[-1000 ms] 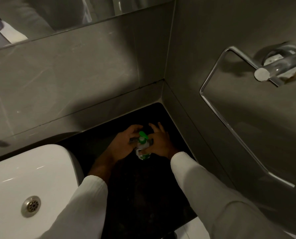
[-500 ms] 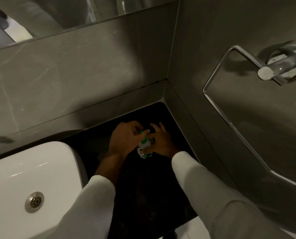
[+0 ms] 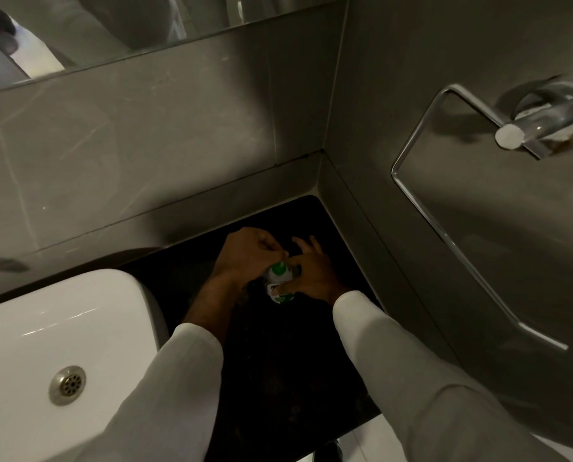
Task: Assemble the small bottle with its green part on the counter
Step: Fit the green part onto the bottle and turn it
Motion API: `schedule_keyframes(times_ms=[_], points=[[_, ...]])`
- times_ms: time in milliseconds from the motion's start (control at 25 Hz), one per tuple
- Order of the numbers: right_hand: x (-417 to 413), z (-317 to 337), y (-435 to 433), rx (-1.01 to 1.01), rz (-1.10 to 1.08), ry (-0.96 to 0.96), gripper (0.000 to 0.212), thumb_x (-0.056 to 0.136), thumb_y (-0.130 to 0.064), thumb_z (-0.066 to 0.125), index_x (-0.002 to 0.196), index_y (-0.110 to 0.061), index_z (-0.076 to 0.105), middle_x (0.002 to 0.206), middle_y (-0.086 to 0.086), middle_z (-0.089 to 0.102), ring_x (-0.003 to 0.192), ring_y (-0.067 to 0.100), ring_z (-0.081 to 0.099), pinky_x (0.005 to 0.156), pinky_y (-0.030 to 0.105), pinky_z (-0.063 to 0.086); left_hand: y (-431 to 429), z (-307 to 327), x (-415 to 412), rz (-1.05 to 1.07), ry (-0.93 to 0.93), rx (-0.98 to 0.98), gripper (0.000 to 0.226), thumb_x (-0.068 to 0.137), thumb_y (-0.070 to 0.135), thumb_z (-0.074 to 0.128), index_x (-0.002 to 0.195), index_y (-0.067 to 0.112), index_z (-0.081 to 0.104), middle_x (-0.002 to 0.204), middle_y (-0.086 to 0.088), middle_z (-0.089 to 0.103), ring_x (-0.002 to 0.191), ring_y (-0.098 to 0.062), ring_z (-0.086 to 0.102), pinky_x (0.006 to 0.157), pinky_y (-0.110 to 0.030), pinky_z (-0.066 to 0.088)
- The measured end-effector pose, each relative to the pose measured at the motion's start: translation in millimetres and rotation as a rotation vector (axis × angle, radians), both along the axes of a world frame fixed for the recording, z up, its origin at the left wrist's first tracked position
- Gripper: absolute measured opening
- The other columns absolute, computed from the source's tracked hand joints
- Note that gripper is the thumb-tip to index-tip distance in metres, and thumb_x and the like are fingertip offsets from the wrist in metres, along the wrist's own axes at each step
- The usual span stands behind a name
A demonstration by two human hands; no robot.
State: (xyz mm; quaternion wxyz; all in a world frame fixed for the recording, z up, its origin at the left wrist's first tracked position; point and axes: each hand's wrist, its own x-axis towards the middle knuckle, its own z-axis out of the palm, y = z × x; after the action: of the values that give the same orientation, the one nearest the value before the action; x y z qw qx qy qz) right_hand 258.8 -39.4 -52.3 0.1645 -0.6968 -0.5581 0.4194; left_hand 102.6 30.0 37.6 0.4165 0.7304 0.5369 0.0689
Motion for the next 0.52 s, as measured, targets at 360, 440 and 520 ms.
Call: schedule_keyframes(times_ms=[360, 440, 520], points=[[-3, -13, -13, 0.053, 0.001, -0.005, 0.058, 0.056, -0.052, 0.088, 0.109, -0.032, 0.074, 0.164, -0.004, 0.023, 0.153, 0.031, -0.001, 0.120, 0.059, 0.014, -8, 6, -6, -0.099, 0.095, -0.066, 0.008, 0.074, 0.036, 0.081, 0.074, 0.031, 0.075, 0.071, 0.017, 0.070, 0.064, 0.007, 0.063, 0.049, -0.001, 0.039], [-5, -17, -20, 0.061, -0.038, 0.010, 0.061, 0.053, -0.056, 0.088, 0.106, -0.030, 0.075, 0.162, -0.007, 0.026, 0.154, 0.028, 0.001, 0.121, 0.056, 0.016, -14, 6, -6, -0.112, 0.106, -0.072, 0.009, 0.072, 0.035, 0.081, 0.071, 0.032, 0.073, 0.068, 0.018, 0.068, 0.057, 0.012, 0.060, 0.048, -0.001, 0.039], [-6, -21, -25, 0.071, -0.051, 0.002, 0.063, 0.050, -0.059, 0.087, 0.104, -0.029, 0.076, 0.162, -0.008, 0.028, 0.153, 0.027, 0.004, 0.121, 0.054, 0.018, -19, 6, -7, -0.113, 0.111, -0.072, 0.009, 0.072, 0.034, 0.082, 0.073, 0.029, 0.074, 0.067, 0.017, 0.067, 0.055, 0.012, 0.058, 0.049, -0.003, 0.040]])
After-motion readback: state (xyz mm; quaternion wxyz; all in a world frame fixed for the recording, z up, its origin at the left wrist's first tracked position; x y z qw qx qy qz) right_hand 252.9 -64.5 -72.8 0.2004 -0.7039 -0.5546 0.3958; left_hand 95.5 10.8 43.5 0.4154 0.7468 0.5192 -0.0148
